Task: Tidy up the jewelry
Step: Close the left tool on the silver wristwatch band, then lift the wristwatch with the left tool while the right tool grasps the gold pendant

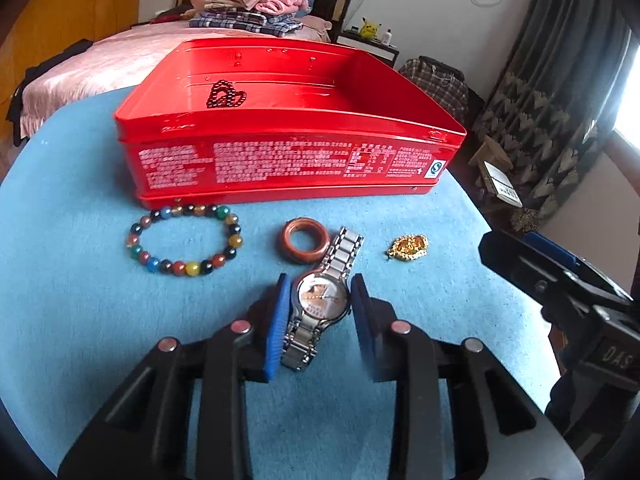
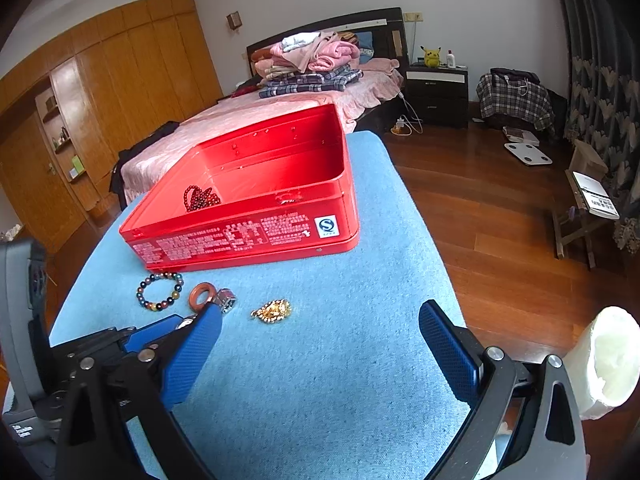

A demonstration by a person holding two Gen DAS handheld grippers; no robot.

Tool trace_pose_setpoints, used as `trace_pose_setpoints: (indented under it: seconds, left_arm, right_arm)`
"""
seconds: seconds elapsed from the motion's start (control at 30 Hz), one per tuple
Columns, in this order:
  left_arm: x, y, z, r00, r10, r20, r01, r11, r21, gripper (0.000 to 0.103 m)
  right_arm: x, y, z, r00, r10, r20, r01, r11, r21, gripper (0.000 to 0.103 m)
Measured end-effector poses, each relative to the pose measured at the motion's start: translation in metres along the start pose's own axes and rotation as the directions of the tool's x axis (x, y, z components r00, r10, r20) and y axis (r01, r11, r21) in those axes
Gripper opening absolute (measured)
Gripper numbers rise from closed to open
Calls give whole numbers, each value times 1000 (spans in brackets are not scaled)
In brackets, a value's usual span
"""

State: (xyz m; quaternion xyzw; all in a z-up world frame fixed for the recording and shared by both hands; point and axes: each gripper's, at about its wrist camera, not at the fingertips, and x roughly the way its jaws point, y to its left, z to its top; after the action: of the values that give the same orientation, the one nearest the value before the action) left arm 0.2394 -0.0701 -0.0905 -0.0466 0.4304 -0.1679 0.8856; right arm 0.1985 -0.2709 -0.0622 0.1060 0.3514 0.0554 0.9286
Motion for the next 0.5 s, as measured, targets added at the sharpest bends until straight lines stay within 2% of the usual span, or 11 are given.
trace_pose_setpoints:
  seconds: [0.1, 0.27, 0.5]
  left_arm:
    - [-9, 4, -8, 999, 48, 18, -47, 998, -31, 29]
    - [-12, 10, -15, 998, 69, 8, -69, 995, -69, 32]
    - [-14, 0, -23, 994, 112, 15, -112, 994, 4, 36]
  right_arm:
    - [1, 2, -1, 1000, 0, -6, 0, 1000, -9, 97]
    - [4, 5, -4, 1000, 7, -19, -7, 1000, -21, 97]
    - [4, 3, -2, 1000, 7, -19, -8, 1000, -13, 97]
